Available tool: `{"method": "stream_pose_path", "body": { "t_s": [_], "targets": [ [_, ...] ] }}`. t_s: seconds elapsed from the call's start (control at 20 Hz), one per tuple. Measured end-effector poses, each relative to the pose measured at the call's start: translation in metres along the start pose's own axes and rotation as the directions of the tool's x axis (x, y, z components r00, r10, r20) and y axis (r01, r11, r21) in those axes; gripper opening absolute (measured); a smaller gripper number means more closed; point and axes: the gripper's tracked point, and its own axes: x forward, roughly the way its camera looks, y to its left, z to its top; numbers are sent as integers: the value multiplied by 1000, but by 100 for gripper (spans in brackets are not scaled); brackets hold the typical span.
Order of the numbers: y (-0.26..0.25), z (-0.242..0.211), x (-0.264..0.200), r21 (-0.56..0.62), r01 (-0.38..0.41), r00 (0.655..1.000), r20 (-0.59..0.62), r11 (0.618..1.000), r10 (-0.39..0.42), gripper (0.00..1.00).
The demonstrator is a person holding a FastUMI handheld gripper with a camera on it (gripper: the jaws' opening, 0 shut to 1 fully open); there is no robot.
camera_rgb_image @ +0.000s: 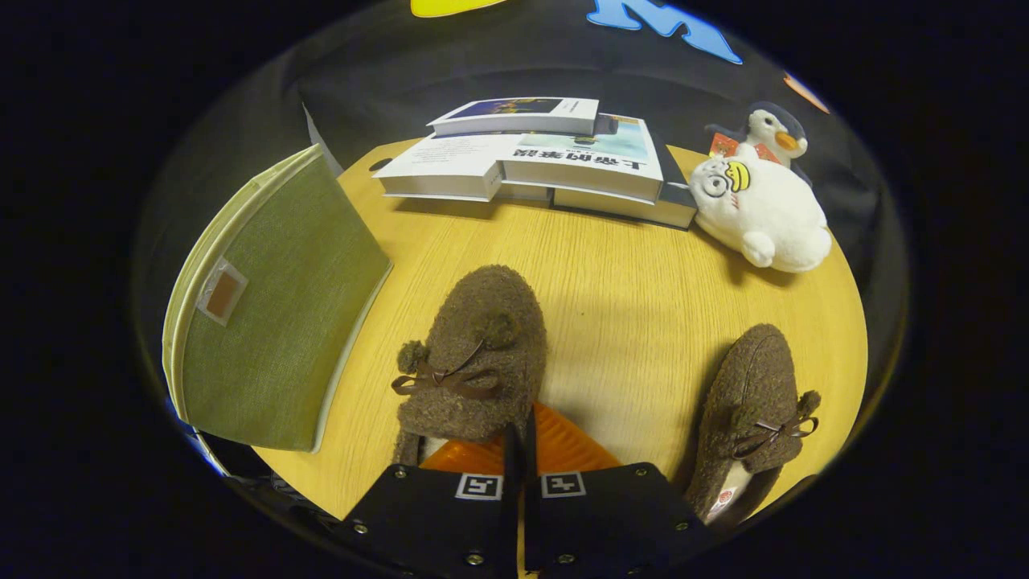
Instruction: Open the storage box then place both shoes into the box .Put the left shoe in first, then the right shoe, with the right side of both shoes facing outward in a uniform manner.
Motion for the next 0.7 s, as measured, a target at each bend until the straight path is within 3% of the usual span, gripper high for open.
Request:
{"method": "stream_pose_path", "body": {
  "t_s": [0.2,0.7],
  "targets": [
    [0,11,-21,-6,6,1000,19,1000,-6,3],
    [47,80,-97,73,-130,988,92,989,123,3]
  ]
}}
